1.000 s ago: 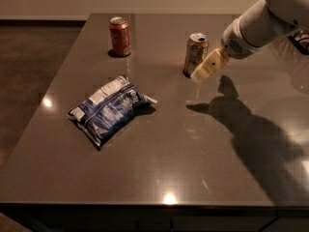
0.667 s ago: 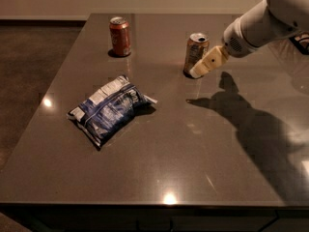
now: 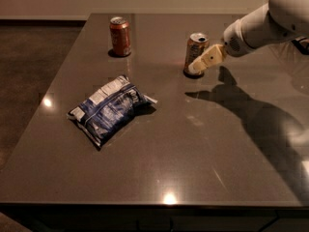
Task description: Pick orange can
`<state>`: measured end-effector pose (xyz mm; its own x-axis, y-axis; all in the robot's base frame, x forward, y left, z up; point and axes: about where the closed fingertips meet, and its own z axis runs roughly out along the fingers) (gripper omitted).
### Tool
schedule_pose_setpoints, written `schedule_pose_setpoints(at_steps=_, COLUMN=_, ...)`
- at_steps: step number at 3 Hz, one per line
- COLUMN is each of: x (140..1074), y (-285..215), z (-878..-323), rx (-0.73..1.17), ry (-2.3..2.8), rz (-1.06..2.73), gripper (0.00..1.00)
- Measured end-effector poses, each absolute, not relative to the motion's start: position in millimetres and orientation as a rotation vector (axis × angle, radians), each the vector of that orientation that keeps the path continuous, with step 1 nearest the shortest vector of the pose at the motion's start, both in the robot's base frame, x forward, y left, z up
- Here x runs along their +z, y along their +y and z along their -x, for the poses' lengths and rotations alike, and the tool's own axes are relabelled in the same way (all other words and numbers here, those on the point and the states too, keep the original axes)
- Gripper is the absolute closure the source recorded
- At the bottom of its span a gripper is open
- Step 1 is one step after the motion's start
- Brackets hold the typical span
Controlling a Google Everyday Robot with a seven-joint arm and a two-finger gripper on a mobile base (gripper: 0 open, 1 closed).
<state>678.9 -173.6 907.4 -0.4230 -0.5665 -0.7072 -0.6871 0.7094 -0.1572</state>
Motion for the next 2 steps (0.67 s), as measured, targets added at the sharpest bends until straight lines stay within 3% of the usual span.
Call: schedule_pose_setpoints(at_steps=2, x=903.8, y=-174.8, z=-699.0, rx=0.286, ry=2.084, rz=0.93, gripper=0.0)
